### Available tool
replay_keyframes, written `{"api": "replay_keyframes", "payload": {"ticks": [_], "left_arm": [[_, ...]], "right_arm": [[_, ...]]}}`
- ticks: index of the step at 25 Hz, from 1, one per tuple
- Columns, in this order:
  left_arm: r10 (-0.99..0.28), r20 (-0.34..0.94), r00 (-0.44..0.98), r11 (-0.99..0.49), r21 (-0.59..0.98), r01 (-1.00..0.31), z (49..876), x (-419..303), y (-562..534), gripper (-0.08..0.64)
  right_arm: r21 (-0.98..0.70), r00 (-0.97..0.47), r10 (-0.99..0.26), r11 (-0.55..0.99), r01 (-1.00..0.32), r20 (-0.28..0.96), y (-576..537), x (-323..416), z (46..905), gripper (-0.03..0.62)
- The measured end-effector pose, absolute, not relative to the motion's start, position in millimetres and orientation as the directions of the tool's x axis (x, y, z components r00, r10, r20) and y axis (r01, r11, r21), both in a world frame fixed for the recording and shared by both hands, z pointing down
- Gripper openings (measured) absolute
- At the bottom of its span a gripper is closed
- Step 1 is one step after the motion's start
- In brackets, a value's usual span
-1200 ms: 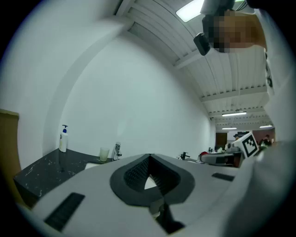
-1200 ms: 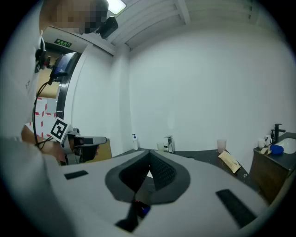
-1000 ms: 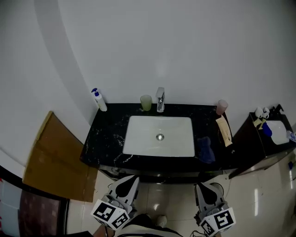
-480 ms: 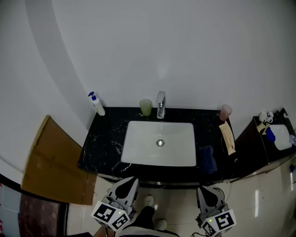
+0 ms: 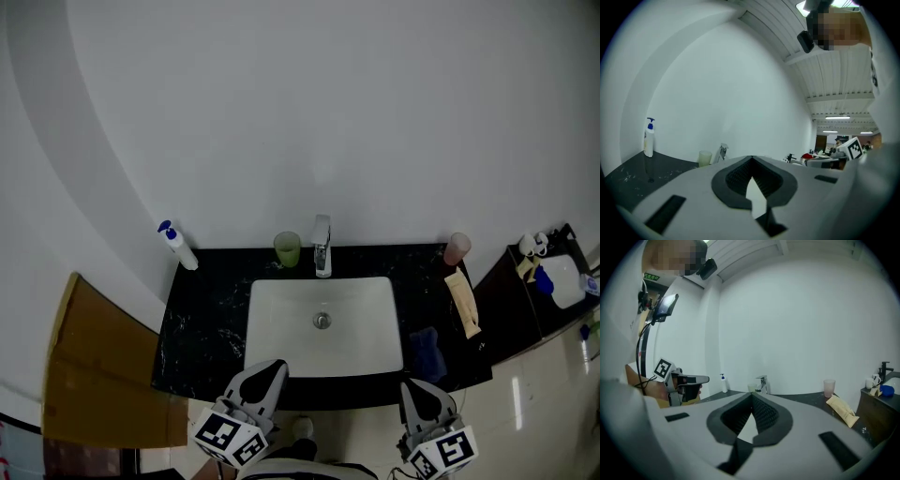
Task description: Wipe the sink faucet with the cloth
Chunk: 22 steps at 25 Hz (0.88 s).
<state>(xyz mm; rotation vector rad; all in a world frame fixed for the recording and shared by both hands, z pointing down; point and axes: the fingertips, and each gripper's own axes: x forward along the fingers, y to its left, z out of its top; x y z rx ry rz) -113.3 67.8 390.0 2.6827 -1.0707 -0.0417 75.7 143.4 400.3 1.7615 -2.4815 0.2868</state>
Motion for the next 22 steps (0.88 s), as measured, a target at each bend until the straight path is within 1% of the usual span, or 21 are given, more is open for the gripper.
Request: {"api": "replay_keyframes", "payload": {"ticks": [8, 19, 22], "left_arm": [[-0.629, 0.074, 0.774, -0.746, 0.221, -0.628, 380.0, -107.0, 15.1, -0.002], [-0.613, 0.120, 0.781, -0.750, 0.221, -0.623, 393.0, -72.6, -8.1, -0.002], [-0.587, 0.125, 0.800, -0.768, 0.226, -0.599, 398.5, -54.4, -8.4, -0.002]], "right_arm": [[-0.100, -0.274, -0.942, 0.258, -0.961, 0.196, 100.7, 69.8, 405.8, -0.005], [-0.116, -0.309, -0.923, 0.289, -0.950, 0.230, 67.3, 87.6, 423.0, -0.003], [-0.112, -0.281, -0.930, 0.261, -0.959, 0.238, 63.9, 104.6, 428.8, -0.004]]}}
